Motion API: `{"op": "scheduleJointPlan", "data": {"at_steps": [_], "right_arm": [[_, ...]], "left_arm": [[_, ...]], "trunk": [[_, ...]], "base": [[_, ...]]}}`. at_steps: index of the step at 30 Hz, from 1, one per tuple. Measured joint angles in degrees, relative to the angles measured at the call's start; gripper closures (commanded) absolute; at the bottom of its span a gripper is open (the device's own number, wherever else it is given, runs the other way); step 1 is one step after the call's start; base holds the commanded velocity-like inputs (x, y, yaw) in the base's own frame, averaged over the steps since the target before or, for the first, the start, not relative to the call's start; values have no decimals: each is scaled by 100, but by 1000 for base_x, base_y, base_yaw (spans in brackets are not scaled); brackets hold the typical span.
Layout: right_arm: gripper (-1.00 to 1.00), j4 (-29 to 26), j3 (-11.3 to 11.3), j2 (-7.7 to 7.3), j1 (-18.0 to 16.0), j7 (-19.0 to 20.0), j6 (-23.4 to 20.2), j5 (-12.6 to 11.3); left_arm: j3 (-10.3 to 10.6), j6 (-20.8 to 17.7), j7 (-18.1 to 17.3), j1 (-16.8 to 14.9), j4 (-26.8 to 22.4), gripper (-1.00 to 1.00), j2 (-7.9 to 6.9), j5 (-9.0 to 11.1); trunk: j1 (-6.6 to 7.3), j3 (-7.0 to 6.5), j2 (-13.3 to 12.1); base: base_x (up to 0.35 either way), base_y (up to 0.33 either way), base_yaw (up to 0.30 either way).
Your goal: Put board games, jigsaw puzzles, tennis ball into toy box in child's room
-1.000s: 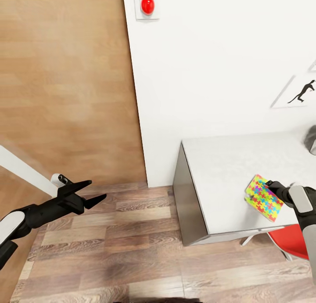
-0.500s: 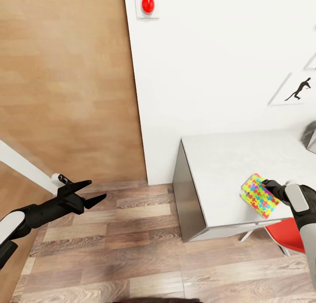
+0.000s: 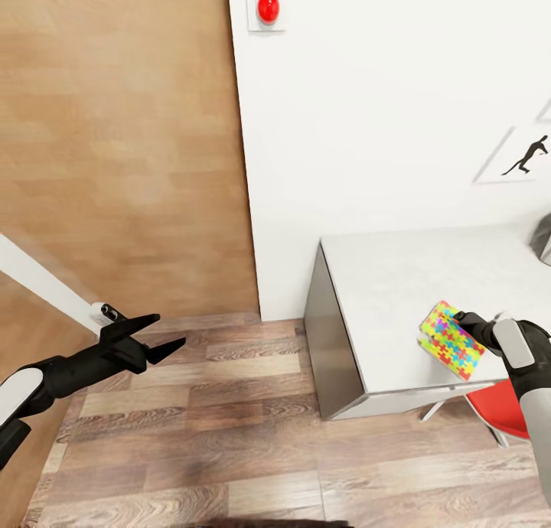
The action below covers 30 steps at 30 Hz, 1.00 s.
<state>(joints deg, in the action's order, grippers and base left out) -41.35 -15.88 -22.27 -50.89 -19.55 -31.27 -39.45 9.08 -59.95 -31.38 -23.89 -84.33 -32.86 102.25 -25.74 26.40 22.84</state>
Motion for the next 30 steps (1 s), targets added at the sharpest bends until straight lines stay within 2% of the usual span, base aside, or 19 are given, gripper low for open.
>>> {"op": "scheduleJointPlan", "data": {"at_steps": [13,20,30], "right_arm": [[-100,-30,3,43,-3,0,-7,23],[-100,-23,1,46,-2,9,18,-56],[-100,-11,0,44,-2,117,-8,13]], "left_arm": [[-1,0,0,1,-2,-100,-3,0],[2,0,-1,-2,0,-100,-1,0],[1,0,0,-1,0,-100,-1,0]], "trunk": [[0,0,0],[-1,0,0],[0,0,0]], "base": [[-3,14,227],[-52,0,35],[-2,0,1]]}}
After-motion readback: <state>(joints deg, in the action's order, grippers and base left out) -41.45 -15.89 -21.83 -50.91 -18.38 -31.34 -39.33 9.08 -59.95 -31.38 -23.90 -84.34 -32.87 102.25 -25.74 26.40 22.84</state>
